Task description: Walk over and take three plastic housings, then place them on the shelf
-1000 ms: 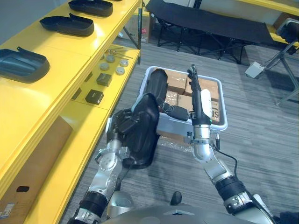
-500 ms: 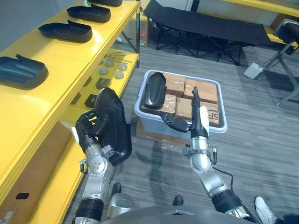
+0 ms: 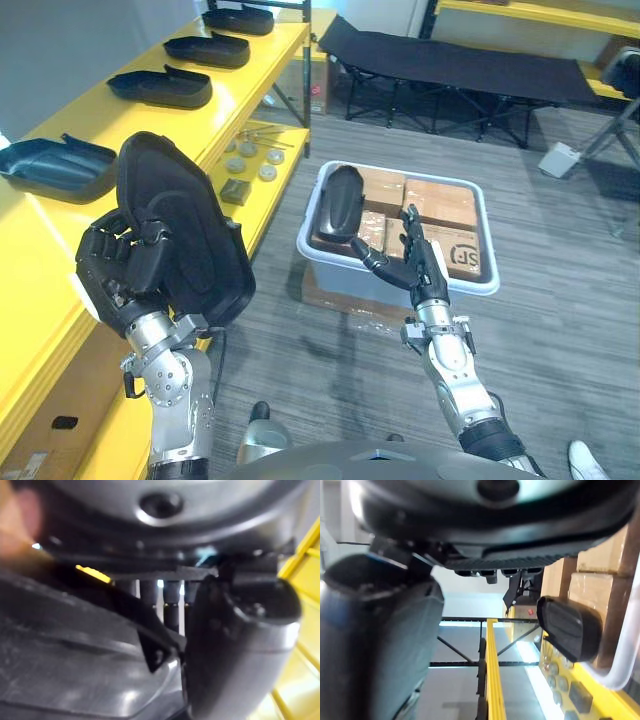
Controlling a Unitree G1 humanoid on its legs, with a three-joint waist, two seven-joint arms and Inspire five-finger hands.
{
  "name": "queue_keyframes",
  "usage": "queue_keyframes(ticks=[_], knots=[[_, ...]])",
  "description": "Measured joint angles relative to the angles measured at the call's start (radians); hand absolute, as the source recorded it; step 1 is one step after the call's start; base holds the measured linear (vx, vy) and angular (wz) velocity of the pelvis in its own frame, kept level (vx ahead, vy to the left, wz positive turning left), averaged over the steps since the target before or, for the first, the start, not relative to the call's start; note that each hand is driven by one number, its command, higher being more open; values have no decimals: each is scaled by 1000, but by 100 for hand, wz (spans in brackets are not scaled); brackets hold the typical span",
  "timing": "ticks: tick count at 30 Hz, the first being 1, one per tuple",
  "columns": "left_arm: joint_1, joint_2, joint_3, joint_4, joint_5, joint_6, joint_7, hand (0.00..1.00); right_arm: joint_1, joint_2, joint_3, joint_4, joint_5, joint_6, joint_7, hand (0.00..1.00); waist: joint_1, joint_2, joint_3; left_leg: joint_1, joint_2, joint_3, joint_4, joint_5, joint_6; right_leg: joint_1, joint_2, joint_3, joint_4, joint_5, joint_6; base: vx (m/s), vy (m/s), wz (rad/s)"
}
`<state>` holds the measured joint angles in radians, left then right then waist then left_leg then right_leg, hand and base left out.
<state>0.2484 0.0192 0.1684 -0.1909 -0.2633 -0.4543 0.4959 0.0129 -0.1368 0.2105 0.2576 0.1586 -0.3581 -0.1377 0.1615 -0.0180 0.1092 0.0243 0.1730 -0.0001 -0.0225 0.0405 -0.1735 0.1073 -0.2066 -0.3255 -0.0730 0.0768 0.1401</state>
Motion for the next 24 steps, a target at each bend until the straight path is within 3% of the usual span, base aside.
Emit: queue_keyframes(ticks=[5, 9, 14, 17, 21, 24], knots=[[39, -15, 77, -54, 1, 1, 47, 0, -36, 19, -1, 3, 126, -1, 58, 100, 31, 1, -6, -20, -7, -54, 3, 6, -1, 21, -1, -56, -1, -10, 7, 34, -6, 35], [52, -28, 136, -81, 2, 1, 63, 0, -76, 24, 10, 56, 142, -1, 107, 100, 67, 1, -9, -44, -30, -157, 16, 7, -1, 82, -5, -167, 1, -37, 18, 37, -34, 76], [152, -74, 234, -94, -6, 0, 3, 0, -118, 27, 94, 127, 140, -1, 133, 100, 154, 10, -22, -77, -63, -302, 20, 19, -8, 150, -4, -312, 25, -92, 36, 68, -71, 90], [219, -96, 261, -94, -50, -6, -69, 0, -132, 35, 121, 146, 122, 2, 122, 100, 196, 10, -24, -109, -86, -413, 26, 33, -17, 183, 1, -408, 69, -139, 41, 59, -98, 106], [279, -119, 262, -94, -169, -30, -247, 0, -149, 32, 153, 147, 36, 31, -8, 100, 205, 29, -13, -158, -127, -532, 13, 88, -21, 220, 5, -531, 140, -205, 46, -27, -38, 121], [280, -120, 255, -95, -202, -53, -314, 0, -126, 36, 160, 147, -16, 59, -54, 100, 214, 51, -1, -156, -125, -518, 1, 106, -3, 234, 3, -548, 157, -216, 41, -135, 14, 39]])
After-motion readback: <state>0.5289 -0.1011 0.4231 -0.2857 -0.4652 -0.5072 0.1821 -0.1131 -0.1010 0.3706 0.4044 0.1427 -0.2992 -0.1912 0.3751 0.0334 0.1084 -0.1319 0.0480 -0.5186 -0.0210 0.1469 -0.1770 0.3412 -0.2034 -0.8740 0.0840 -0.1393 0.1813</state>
